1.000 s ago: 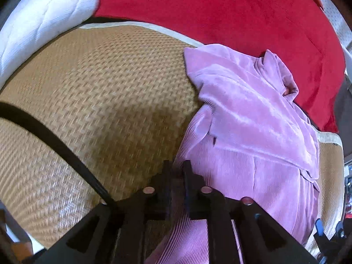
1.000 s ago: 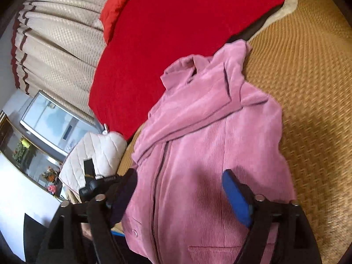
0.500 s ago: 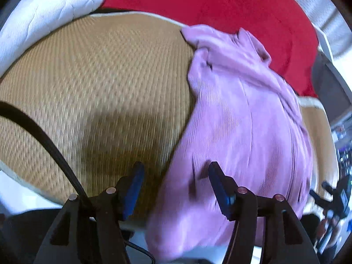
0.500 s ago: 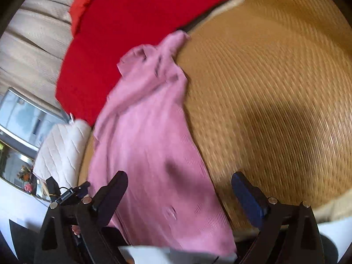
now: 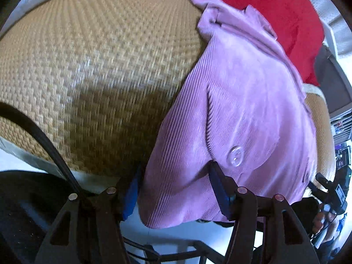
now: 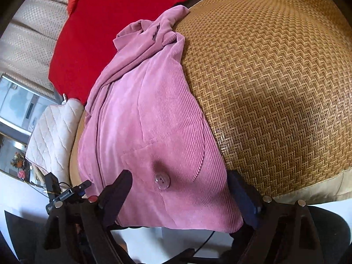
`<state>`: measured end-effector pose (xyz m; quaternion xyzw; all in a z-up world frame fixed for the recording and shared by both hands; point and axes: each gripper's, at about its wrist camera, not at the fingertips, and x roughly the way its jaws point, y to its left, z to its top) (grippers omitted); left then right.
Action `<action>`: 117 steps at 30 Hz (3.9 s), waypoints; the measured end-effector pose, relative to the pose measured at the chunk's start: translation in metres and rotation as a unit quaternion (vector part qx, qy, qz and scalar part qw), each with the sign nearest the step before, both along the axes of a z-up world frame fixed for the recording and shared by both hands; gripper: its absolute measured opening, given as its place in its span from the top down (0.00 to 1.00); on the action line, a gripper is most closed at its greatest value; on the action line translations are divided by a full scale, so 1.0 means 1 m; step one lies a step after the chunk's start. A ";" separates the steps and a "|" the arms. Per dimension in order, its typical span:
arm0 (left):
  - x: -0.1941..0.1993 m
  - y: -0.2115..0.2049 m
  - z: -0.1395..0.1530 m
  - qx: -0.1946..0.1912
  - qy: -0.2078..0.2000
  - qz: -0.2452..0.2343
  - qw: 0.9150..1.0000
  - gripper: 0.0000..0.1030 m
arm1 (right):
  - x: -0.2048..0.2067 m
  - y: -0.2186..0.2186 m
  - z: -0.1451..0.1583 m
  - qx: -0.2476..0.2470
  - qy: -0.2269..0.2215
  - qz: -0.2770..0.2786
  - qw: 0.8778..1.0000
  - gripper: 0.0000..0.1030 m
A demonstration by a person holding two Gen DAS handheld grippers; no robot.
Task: Fold large clothes
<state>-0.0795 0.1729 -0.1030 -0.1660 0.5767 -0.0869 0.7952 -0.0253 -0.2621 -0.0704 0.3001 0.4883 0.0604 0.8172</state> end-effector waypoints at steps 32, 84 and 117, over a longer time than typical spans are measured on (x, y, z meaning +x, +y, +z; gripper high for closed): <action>-0.006 -0.040 0.029 0.013 -0.057 -0.021 0.998 0.96 | 0.018 0.053 0.002 -0.074 0.075 0.043 0.994 0.90; 0.052 -0.048 0.131 -0.042 -0.168 -0.066 0.983 0.96 | 0.028 0.000 0.016 0.173 -0.060 0.039 0.982 0.90; 0.032 -0.132 0.107 0.021 -0.113 -0.132 0.985 0.32 | 0.003 0.050 -0.050 0.004 0.079 0.048 0.996 0.16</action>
